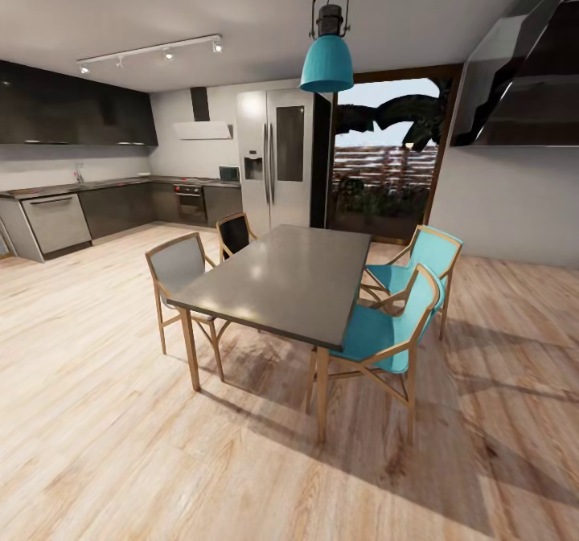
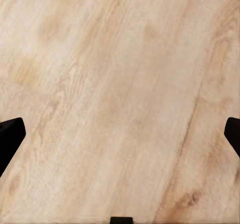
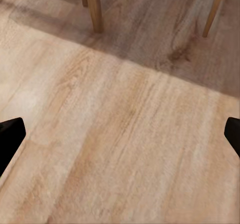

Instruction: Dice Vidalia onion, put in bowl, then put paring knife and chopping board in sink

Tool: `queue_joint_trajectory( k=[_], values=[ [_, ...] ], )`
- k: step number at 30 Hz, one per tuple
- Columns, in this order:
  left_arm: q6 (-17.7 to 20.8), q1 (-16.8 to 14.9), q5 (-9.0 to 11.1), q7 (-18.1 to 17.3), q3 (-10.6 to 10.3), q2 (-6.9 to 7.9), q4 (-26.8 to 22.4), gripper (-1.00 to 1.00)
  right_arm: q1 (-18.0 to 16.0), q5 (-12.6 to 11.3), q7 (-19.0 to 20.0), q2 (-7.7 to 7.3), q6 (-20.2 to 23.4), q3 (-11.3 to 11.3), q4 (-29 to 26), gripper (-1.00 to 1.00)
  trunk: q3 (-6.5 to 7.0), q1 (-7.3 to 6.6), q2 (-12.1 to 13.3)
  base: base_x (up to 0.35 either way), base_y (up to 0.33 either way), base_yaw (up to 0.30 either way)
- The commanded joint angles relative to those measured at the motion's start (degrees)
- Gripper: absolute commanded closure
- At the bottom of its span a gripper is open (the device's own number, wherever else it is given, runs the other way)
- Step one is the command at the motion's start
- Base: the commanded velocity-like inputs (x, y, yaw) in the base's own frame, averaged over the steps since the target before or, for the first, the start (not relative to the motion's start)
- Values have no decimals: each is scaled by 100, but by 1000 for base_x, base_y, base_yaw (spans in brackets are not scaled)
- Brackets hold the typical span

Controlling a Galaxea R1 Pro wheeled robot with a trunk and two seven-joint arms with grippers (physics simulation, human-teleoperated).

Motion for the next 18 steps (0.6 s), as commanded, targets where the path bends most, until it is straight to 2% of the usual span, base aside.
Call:
queue_joint_trajectory(
  k=[1,9,18],
  values=[
    [-19,2,3,1,3,0,21,-100,0,3,2,0,-13,1,-2,-100,-4,0,-2,0,0,0],
    [-28,2,3,1,3,0,93,-100,0,3,-37,7,-9,1,5,-100,-4,0,-2,0,0,30],
    [-29,2,3,1,3,8,92,-100,0,3,-41,7,-10,0,10,-100,-4,0,-2,0,0,245]
  ],
)
